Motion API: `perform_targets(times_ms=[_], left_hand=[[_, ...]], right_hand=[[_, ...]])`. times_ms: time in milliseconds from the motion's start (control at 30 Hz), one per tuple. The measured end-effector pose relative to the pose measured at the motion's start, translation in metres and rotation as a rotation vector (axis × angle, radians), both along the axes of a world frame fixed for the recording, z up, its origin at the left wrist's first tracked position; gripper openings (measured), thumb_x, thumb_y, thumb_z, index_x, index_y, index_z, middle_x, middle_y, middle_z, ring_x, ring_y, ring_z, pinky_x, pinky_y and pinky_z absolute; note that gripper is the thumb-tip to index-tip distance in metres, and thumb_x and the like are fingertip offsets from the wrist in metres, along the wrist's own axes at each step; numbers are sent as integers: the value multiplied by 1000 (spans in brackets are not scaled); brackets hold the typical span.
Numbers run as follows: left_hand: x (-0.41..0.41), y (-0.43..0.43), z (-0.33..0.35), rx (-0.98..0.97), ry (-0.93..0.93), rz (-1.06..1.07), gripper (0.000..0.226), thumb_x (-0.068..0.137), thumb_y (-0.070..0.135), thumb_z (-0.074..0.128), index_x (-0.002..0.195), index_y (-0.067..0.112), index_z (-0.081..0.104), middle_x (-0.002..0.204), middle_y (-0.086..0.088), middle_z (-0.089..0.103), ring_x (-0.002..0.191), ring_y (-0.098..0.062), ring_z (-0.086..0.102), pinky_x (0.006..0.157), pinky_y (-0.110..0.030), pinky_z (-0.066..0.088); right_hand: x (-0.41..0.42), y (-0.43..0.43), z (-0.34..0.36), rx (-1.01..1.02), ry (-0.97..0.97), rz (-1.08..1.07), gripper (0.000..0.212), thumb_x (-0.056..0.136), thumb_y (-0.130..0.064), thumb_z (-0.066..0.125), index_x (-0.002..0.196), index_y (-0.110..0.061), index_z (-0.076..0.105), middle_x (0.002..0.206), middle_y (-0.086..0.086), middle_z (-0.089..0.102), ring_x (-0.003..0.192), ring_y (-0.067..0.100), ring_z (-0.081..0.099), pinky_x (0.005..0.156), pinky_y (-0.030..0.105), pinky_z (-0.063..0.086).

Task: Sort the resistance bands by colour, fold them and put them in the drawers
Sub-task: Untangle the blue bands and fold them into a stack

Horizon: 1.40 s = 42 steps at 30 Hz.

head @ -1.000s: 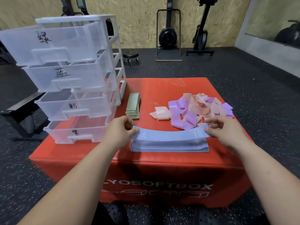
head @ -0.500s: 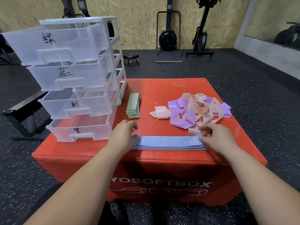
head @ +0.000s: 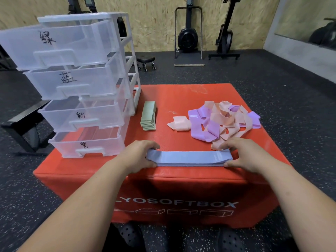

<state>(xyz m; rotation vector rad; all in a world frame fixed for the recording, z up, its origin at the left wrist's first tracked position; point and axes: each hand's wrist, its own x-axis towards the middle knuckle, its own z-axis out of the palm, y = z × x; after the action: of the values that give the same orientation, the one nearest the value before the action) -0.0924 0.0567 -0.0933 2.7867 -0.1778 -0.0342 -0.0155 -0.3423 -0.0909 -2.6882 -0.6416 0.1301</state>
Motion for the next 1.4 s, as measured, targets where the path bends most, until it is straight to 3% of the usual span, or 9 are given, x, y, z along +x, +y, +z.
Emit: perform_targets(times_ms=[467, 567, 700, 800, 900, 967, 1033, 1200, 1400], left_hand=[[5, 1, -2, 24, -18, -46, 72, 71, 45, 92, 136, 40, 62, 129, 16, 64, 119, -13, 60, 97, -34, 51], [6, 1, -3, 24, -18, -59, 76, 70, 52, 90, 139, 40, 60, 128, 17, 62, 117, -12, 58, 97, -34, 51], [9, -2, -5, 37, -38, -84, 82, 67, 67, 86, 139, 44, 57, 119, 20, 56, 112, -10, 55, 97, -36, 53], [13, -6, -7, 39, -44, -107, 82, 69, 68, 85, 141, 43, 55, 123, 20, 57, 115, -9, 53, 99, -36, 52], [16, -11, -8, 60, -70, -130, 82, 70, 68, 85, 142, 44, 54, 128, 21, 58, 118, -8, 53, 101, -35, 51], [17, -12, -9, 72, -77, -137, 82, 71, 68, 85, 143, 44, 54, 129, 20, 59, 118, -8, 53, 101, -35, 51], [18, -12, -8, 78, -78, -140, 82, 71, 69, 84, 143, 44, 54, 129, 19, 60, 118, -9, 53, 101, -36, 52], [18, -22, -7, 97, -98, -177, 79, 73, 68, 83, 142, 45, 53, 132, 19, 59, 120, -9, 53, 101, -36, 52], [18, -39, -5, 94, -115, -210, 68, 76, 58, 85, 136, 43, 59, 128, 18, 60, 115, -11, 57, 96, -35, 52]], right_hand=[[3, 0, -1, -54, -2, 4, 68, 64, -37, 97, 125, -38, 68, 115, -13, 64, 107, 13, 62, 95, 32, 49], [4, -1, 0, -21, 40, 29, 72, 64, -50, 94, 129, -44, 65, 120, -14, 58, 110, 9, 58, 96, 28, 46], [9, 3, -4, 35, 36, -18, 53, 75, -75, 72, 121, -49, 68, 132, -14, 48, 126, 12, 45, 110, 34, 39], [13, 9, -8, 9, 66, -26, 61, 78, -90, 46, 110, -43, 70, 131, -18, 54, 124, 14, 47, 108, 34, 40], [19, 12, -8, -1, 26, -77, 51, 93, -74, 49, 129, -41, 65, 139, -9, 54, 132, 23, 47, 115, 40, 38], [22, 13, -6, -23, -20, -165, 58, 99, -58, 56, 149, -29, 53, 153, 1, 45, 141, 31, 40, 120, 42, 31], [21, 10, -4, -6, -15, -238, 62, 96, -55, 62, 152, -30, 50, 158, 3, 39, 146, 33, 35, 122, 43, 29], [11, 3, -1, 25, -5, -238, 54, 87, -49, 75, 138, -43, 59, 132, -3, 47, 124, 21, 55, 109, 41, 46], [-8, 13, -3, 61, 102, -386, 51, 83, -43, 81, 122, -25, 54, 96, -5, 66, 91, 18, 62, 78, 32, 45]])
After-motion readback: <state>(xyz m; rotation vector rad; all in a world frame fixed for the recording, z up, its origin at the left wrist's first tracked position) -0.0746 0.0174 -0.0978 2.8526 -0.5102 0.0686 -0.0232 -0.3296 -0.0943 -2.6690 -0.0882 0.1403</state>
